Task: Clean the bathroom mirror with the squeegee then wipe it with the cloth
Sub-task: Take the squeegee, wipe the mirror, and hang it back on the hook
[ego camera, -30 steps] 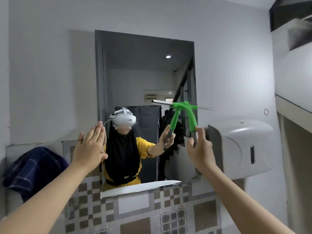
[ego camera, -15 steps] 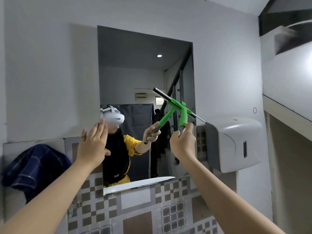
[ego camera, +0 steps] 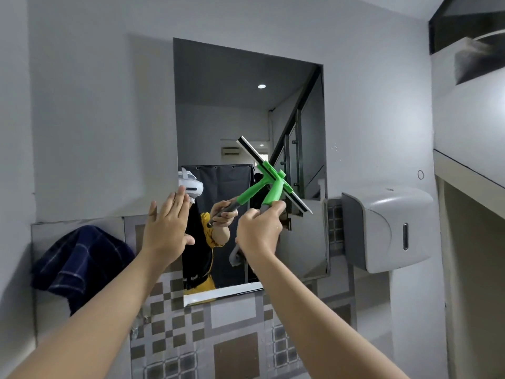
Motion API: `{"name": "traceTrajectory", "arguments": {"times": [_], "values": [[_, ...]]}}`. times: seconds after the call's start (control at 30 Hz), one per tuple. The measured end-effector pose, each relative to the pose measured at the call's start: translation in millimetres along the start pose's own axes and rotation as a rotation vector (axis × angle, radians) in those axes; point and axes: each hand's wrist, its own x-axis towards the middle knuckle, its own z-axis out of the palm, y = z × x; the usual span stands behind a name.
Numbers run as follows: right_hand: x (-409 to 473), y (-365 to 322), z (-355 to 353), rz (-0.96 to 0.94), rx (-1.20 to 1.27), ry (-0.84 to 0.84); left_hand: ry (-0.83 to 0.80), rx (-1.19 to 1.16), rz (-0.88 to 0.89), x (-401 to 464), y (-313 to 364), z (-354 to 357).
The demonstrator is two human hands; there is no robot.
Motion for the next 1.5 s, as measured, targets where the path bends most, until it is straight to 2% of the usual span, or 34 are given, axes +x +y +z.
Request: {"name": "traceTrajectory", "arguments": {"times": [0.33,0.57,0.67,0.77,1.07,1.5], "values": [[-34,-9,45,-0.036,0.037,-0.057,0.048,-0.018,0.075,-23,-16,2],[-48,6,63,-0.142,-0.098,-0.125,0.07,-0.001,0.102,-26,-22,5],[-47,19,63,-0.234,-0.262,-0.148,0.085,-0.001,0.104,-25,-23,9],[-48,34,63,-0.421,-0.461,-0.168,0.098,0.001,0.1,-24,-24,11],[-24,56,24,-0.634,-0.671,-0.202,0.151,-0.017,0.05,-48,-11,25],[36,82,-35,-1.016,-0.936,-0.198,0.03,0.027,-0.091,-76,14,43]]}}
